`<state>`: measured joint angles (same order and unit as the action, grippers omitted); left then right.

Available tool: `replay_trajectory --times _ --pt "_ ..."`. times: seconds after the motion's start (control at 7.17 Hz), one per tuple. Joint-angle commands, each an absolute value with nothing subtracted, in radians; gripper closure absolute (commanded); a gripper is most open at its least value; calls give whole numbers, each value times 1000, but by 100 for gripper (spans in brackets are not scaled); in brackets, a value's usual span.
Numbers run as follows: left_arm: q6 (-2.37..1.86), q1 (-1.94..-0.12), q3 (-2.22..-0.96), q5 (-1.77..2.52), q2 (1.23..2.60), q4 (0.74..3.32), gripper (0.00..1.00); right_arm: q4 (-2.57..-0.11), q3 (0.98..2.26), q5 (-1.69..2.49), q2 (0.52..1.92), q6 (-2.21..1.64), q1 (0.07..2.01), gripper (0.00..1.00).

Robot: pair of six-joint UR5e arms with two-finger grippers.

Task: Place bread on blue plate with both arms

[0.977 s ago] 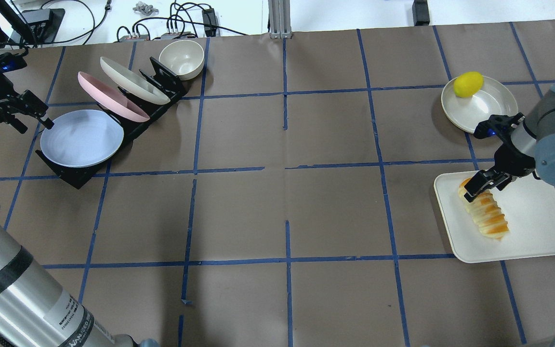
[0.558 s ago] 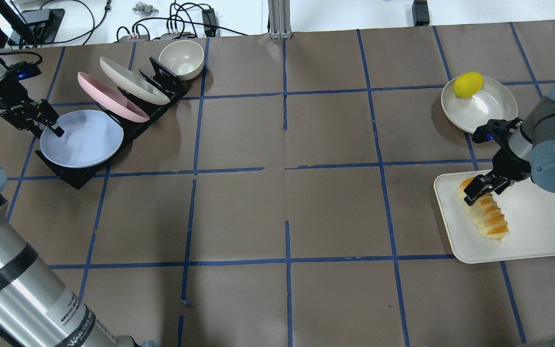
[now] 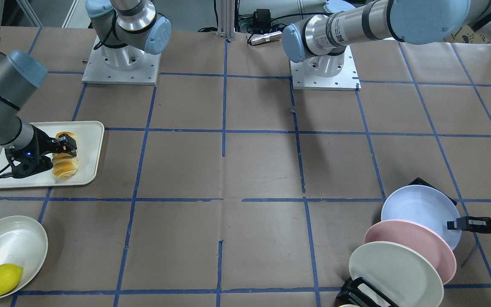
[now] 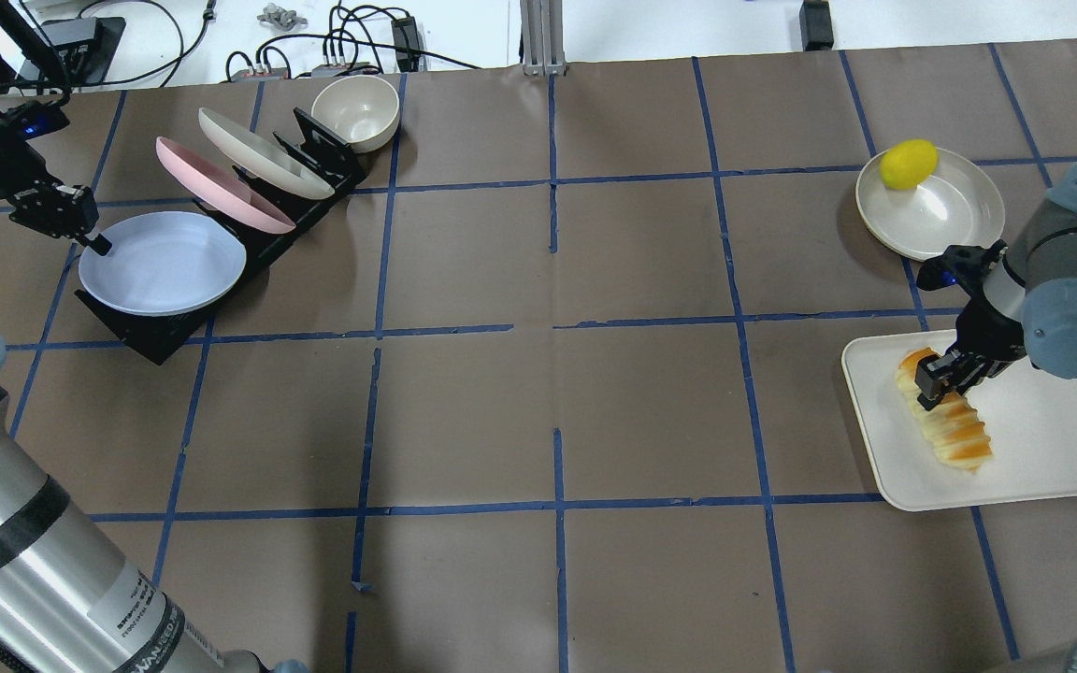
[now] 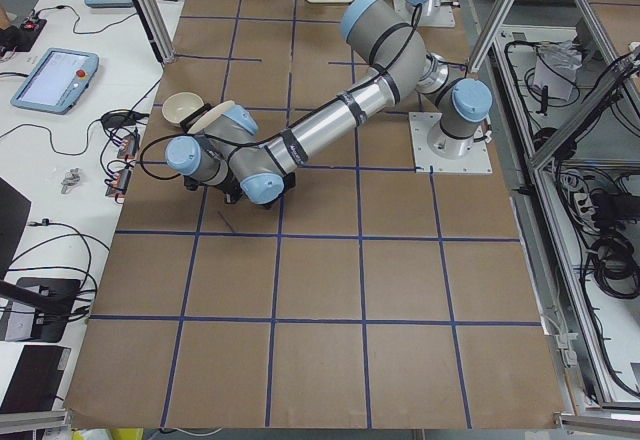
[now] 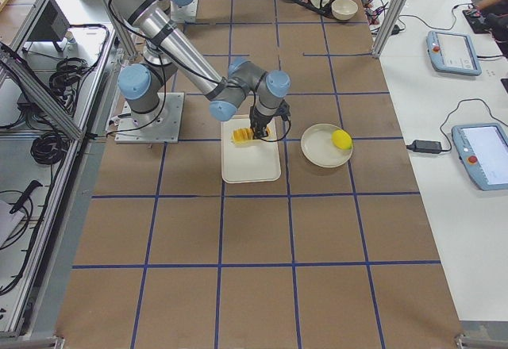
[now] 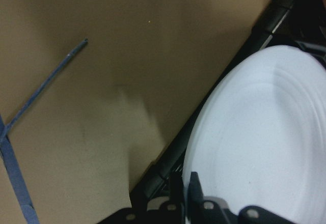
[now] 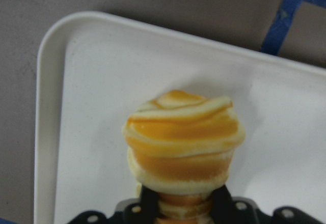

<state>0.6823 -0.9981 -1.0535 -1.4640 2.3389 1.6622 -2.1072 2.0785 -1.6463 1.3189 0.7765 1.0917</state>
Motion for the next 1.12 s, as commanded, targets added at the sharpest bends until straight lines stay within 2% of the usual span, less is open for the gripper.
replay_trajectory --times 0.0,0.28,0.56,0.7,0.98 --pt "686 -991 -1071 -1473 2289 1681 98 -2083 2050 -1654 1374 752 1094 93" --pt "721 -985 -1088 -1511 2209 1754 97 -1936 1932 -1686 1512 712 1107 93" --pt "718 -1000 -1098 -1522 2102 1860 97 -1712 1757 -1701 1534 655 1144 93" --pt "712 -1006 -1151 -1520 2026 1876 97 -1600 1652 -1700 1567 649 1163 93" --pt "607 -1110 -1358 -1516 1843 1850 96 -1433 1481 -1700 1600 481 1280 93"
